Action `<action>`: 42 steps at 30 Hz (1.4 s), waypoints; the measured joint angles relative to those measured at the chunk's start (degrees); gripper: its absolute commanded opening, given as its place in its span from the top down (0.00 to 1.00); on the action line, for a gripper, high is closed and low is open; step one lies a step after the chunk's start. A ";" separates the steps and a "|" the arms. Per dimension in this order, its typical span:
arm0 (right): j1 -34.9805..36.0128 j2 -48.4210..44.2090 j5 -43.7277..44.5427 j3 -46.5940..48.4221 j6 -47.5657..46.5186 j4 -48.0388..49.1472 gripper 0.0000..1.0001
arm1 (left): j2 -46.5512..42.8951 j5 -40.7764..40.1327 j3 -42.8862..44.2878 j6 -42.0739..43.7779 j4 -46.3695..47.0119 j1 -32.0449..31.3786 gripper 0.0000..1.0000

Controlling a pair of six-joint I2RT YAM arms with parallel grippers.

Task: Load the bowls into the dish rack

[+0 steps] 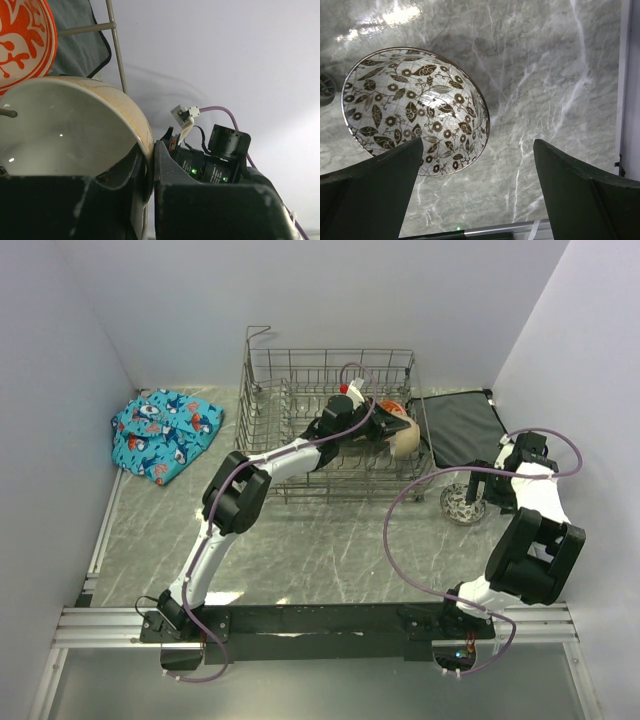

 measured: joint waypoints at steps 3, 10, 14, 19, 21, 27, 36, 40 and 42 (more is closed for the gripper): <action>0.00 0.87 0.20 0.11 -0.13 0.00 0.00 | 0.11 0.96 0.00 0.24 0.15 0.24 0.99; 0.00 3.41 0.35 1.40 -0.42 0.37 0.00 | 0.17 1.33 -0.24 0.35 0.48 0.28 0.99; 0.00 3.78 0.35 1.92 -0.59 0.46 0.00 | 0.31 1.81 -0.09 1.97 0.31 0.24 0.99; 0.00 3.78 0.33 1.95 -0.59 0.70 0.00 | 1.07 1.64 3.19 7.06 -3.63 -0.46 0.99; 0.00 3.78 0.31 1.95 -0.59 0.79 0.00 | 1.07 1.51 3.67 8.17 -4.81 -0.59 0.99; 0.00 3.76 0.35 1.95 -0.59 0.85 0.00 | 1.07 1.66 3.34 7.30 -4.98 -0.52 0.99; 0.02 3.78 0.42 2.21 -0.90 0.66 0.00 | 2.29 5.11 1.18 1.25 -1.55 1.22 0.99; 0.52 4.17 0.92 3.23 -1.05 0.63 0.00 | 4.07 5.95 1.90 1.62 -3.21 1.68 0.95; 0.98 4.31 1.27 3.50 -1.05 0.66 0.00 | 4.98 6.40 2.60 2.10 -3.58 2.05 0.95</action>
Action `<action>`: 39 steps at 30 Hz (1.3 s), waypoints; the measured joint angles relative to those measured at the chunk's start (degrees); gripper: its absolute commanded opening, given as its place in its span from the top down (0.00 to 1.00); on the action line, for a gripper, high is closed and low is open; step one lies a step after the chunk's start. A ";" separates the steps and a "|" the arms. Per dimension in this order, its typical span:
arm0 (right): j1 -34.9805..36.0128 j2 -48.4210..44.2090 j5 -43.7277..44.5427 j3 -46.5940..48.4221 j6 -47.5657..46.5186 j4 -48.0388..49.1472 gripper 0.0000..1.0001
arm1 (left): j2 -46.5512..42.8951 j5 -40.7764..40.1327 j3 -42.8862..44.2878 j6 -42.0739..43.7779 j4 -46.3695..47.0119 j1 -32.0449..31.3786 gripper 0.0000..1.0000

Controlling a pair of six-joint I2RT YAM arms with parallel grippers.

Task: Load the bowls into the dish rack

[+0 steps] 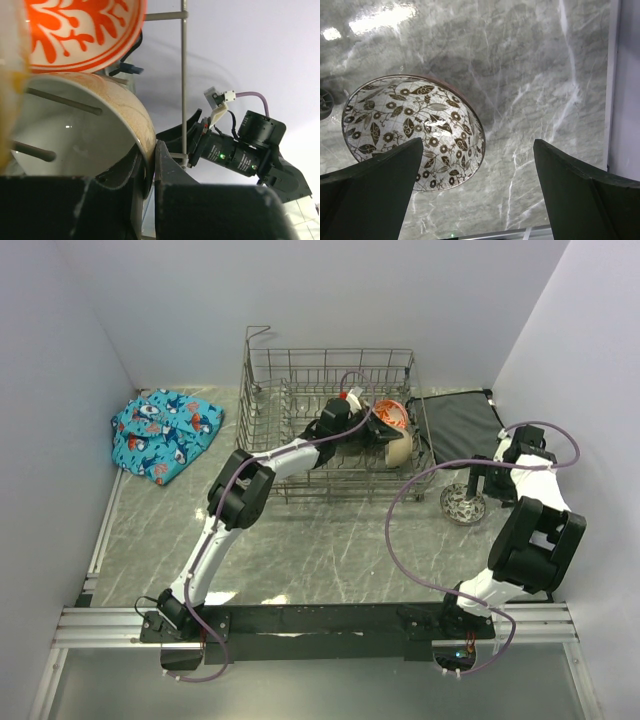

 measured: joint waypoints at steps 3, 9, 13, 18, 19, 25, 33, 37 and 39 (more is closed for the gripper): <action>0.68 0.11 0.26 0.07 -0.11 0.09 0.00 | 0.26 -0.07 0.09 -0.02 -0.79 0.15 0.89; 1.29 0.11 0.48 0.07 -0.26 0.09 0.00 | 0.59 0.52 0.07 2.69 -0.07 0.39 0.56; 1.29 0.22 0.63 0.07 -0.39 0.09 0.00 | 0.74 1.99 0.48 5.35 2.38 0.96 0.54; 1.29 0.42 0.61 0.44 -0.39 0.09 0.00 | 0.76 3.06 1.09 7.34 4.17 1.46 0.52; 1.29 0.42 0.59 0.57 -0.39 0.07 0.00 | 0.76 3.26 1.09 7.50 4.17 1.51 0.52; 1.29 0.42 0.28 1.51 -0.37 0.04 0.00 | -1.03 3.78 1.14 11.02 0.46 1.70 0.51; 1.29 -1.99 -1.81 2.40 0.11 -0.44 0.00 | -5.44 2.47 1.03 18.38 -8.35 2.56 0.48; 1.29 -4.66 -2.99 2.40 0.55 -0.70 0.00 | -6.97 -0.22 3.06 21.00 -8.31 3.13 0.48; 1.27 -5.97 -3.34 2.40 0.87 -0.76 0.00 | -7.08 -2.10 5.84 22.51 -7.76 3.26 0.48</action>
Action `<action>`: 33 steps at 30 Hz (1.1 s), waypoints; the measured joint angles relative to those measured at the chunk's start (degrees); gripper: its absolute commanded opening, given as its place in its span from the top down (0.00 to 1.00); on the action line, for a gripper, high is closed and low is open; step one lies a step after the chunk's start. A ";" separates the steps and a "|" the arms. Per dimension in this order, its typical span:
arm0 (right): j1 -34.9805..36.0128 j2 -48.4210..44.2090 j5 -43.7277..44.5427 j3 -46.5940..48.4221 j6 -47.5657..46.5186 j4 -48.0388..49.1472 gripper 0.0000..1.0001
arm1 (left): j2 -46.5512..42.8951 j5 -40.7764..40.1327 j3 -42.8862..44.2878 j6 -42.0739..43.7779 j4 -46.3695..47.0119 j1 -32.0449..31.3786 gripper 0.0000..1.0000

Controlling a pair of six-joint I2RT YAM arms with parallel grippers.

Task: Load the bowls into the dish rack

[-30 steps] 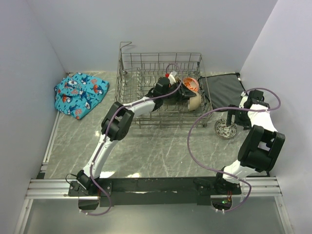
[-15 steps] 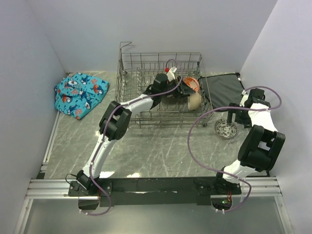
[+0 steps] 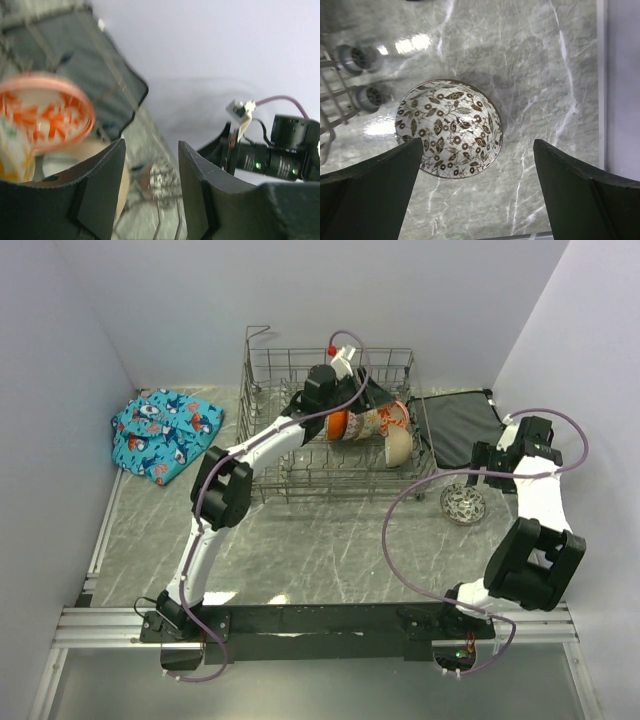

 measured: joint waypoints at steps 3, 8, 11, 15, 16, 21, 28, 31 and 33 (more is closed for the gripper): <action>0.00 -1.86 -0.42 -0.02 0.37 -0.07 0.00 | -0.13 -2.62 2.01 2.27 1.44 -0.42 0.48; -0.22 -4.83 -1.97 -0.07 1.14 -0.48 0.00 | -0.22 -3.37 2.38 7.45 1.31 -1.95 0.50; -1.90 -6.16 -4.35 -0.11 2.62 -1.05 0.00 | -0.63 -1.25 2.38 12.61 -0.98 -3.41 0.50; -5.90 -8.72 -8.24 -0.11 5.05 -2.36 0.00 | -2.95 4.28 2.45 22.14 -6.51 -6.86 0.50; -6.78 -9.84 -9.33 0.04 5.53 -3.06 0.00 | -3.74 5.90 2.58 24.76 -8.07 -8.02 0.49; -7.80 -18.40 -14.53 2.62 6.75 -6.19 0.00 | -6.95 11.63 4.15 37.31 -15.58 -13.99 0.49; -5.46 -34.01 -14.40 9.14 2.62 -14.27 0.00 | -8.46 16.06 4.15 52.63 -22.47 -19.78 0.49; -4.09 -38.05 -13.75 11.21 1.03 -18.45 0.00 | -8.00 16.57 4.15 58.45 -24.65 -21.00 0.49; -3.48 -39.69 -13.29 12.59 0.70 -20.85 0.00 | -7.37 16.81 4.15 61.55 -25.38 -21.49 0.48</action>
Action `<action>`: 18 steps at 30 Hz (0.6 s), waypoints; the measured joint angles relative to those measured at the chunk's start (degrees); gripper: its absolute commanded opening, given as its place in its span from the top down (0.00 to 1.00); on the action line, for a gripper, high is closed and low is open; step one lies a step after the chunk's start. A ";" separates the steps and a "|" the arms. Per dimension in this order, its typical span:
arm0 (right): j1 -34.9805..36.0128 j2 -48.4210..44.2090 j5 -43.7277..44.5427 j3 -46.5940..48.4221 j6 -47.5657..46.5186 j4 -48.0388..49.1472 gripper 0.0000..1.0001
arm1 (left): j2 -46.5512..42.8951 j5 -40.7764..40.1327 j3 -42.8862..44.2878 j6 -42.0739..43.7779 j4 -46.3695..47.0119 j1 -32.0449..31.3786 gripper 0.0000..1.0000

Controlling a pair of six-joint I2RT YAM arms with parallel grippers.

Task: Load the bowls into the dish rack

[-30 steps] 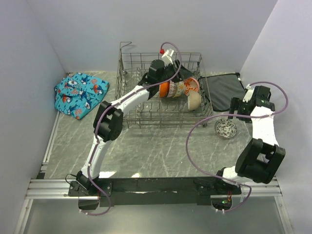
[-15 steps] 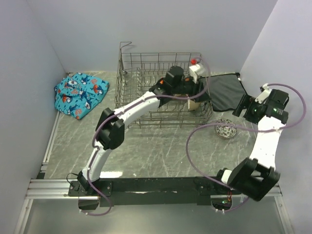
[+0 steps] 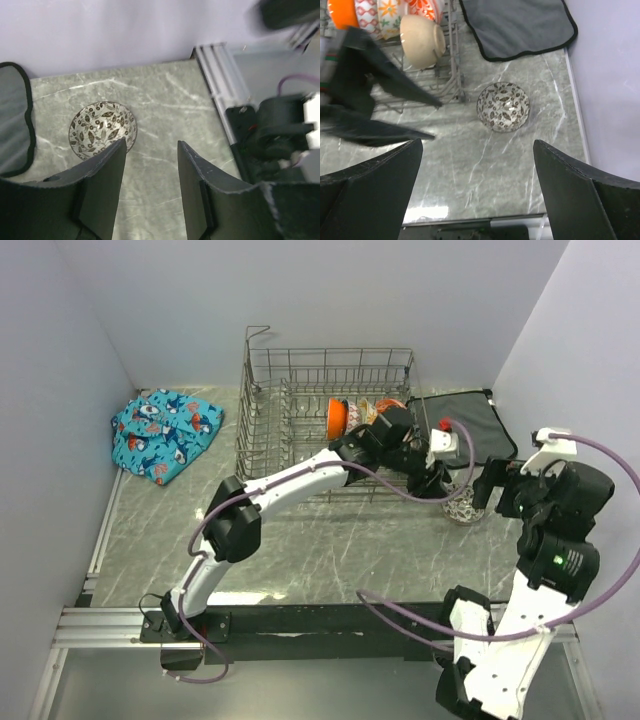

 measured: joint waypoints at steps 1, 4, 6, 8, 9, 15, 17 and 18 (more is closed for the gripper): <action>0.26 -0.50 0.22 0.46 0.04 -0.94 0.00 | 0.61 0.11 0.00 1.99 -0.33 -0.42 0.48; 1.16 -1.38 1.77 0.81 0.83 -2.60 0.00 | 3.13 -0.22 0.17 7.89 -2.19 -1.33 0.48; 1.49 -1.49 3.28 0.81 1.38 -3.34 0.00 | 5.25 -1.09 0.70 12.00 -4.04 -2.25 0.48; 1.57 -1.57 4.92 0.81 1.49 -3.98 0.00 | 7.65 -2.14 0.92 16.24 -5.53 -3.63 0.48; 1.62 -1.73 5.77 0.81 1.44 -4.31 0.00 | 8.68 -2.80 0.92 18.18 -6.27 -4.35 0.48; 1.62 -3.72 10.08 0.76 1.07 -6.38 0.00 | 12.50 -5.01 0.92 24.74 -6.05 -7.19 0.47; 1.62 -4.22 10.75 0.66 1.05 -6.88 0.00 | 12.94 -5.79 0.92 25.29 -4.63 -7.43 0.47; 1.62 -4.39 11.04 0.57 1.05 -7.06 0.00 | 13.09 -6.29 0.92 25.44 -3.37 -7.41 0.47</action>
